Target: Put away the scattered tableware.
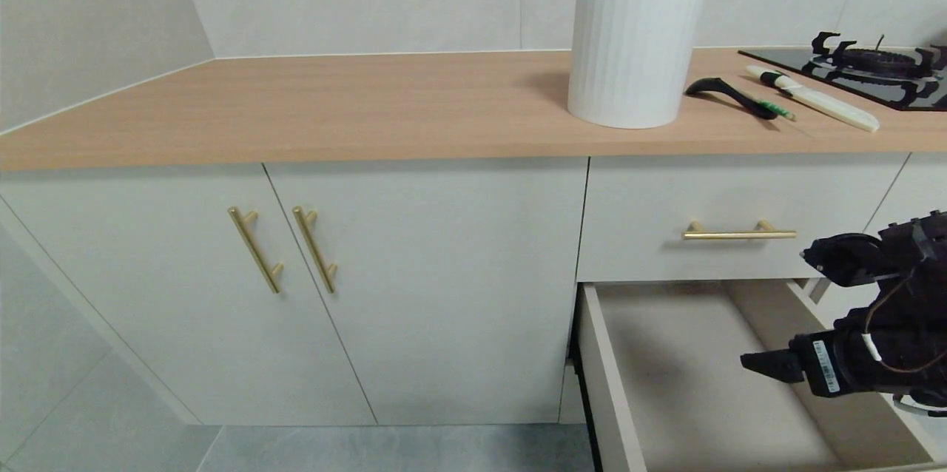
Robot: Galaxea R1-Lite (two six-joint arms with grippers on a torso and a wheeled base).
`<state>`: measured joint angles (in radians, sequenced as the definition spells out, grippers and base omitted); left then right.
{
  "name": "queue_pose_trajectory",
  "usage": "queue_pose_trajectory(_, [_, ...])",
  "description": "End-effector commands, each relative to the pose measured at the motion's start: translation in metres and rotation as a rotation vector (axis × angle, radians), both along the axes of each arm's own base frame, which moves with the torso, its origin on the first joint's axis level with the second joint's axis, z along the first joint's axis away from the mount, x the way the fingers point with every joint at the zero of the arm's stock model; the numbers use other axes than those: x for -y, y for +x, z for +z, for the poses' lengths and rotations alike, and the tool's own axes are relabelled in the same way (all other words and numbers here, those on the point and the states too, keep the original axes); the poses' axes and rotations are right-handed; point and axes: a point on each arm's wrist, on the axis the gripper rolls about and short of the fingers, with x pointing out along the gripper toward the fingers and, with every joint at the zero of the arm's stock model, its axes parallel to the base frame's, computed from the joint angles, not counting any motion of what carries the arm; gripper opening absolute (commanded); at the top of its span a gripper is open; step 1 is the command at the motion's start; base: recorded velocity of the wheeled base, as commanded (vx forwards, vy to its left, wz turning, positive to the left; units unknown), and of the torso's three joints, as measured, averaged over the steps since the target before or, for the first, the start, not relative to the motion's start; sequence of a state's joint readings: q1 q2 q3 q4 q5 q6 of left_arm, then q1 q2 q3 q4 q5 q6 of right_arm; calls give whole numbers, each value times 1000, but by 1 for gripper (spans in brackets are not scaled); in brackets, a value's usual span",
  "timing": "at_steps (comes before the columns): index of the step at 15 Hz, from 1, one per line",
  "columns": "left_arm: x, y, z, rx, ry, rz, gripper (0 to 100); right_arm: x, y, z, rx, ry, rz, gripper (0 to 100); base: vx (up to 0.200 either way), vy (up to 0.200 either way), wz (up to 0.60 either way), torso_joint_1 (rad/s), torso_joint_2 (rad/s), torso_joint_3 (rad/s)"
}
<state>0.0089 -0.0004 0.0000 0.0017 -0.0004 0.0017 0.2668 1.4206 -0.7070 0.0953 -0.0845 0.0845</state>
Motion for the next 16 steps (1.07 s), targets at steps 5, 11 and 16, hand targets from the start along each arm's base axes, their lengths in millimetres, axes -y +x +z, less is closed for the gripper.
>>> queue_pose_trajectory(5, [0, 0, 0, 0, 0, 1, 100, 2, -7, 16, 76, 20, -1, 100, 0, 0, 0, 0, 0, 0])
queue_pose_trajectory(11, [0, 0, 0, 0, 0, -1, 100, 8, 5, 79, 307, 87, -11, 100, 0, 0, 0, 0, 0, 0])
queue_pose_trajectory(16, [0, 0, 0, 0, 1, -1, 100, 9, 6, 73, 290, 56, 9, 100, 0, 0, 0, 0, 0, 0])
